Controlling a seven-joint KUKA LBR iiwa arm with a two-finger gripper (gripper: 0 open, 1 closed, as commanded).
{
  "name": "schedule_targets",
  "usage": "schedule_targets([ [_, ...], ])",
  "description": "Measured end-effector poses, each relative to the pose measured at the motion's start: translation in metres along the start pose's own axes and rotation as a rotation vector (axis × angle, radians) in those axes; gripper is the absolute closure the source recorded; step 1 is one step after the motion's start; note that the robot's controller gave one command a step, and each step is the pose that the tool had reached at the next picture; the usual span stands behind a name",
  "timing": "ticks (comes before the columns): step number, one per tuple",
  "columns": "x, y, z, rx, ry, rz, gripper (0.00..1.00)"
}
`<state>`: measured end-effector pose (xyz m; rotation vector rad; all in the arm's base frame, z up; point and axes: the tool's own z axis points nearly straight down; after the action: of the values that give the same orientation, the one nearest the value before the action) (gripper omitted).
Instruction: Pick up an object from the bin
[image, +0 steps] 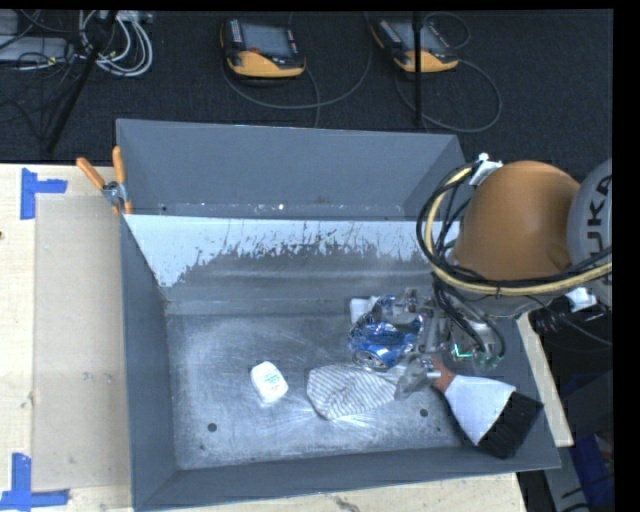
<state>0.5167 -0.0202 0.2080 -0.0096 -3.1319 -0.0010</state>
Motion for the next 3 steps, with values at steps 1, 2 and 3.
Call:
schedule_targets([
  [1, -0.002, 0.0, -0.004, 0.0, -0.008, -0.001, 0.0],
  [2, -0.03, -0.013, 0.031, 0.001, -0.016, -0.07, 0.0],
  [3, -0.057, 0.01, 0.126, 0.004, -0.019, -0.202, 1.0],
])
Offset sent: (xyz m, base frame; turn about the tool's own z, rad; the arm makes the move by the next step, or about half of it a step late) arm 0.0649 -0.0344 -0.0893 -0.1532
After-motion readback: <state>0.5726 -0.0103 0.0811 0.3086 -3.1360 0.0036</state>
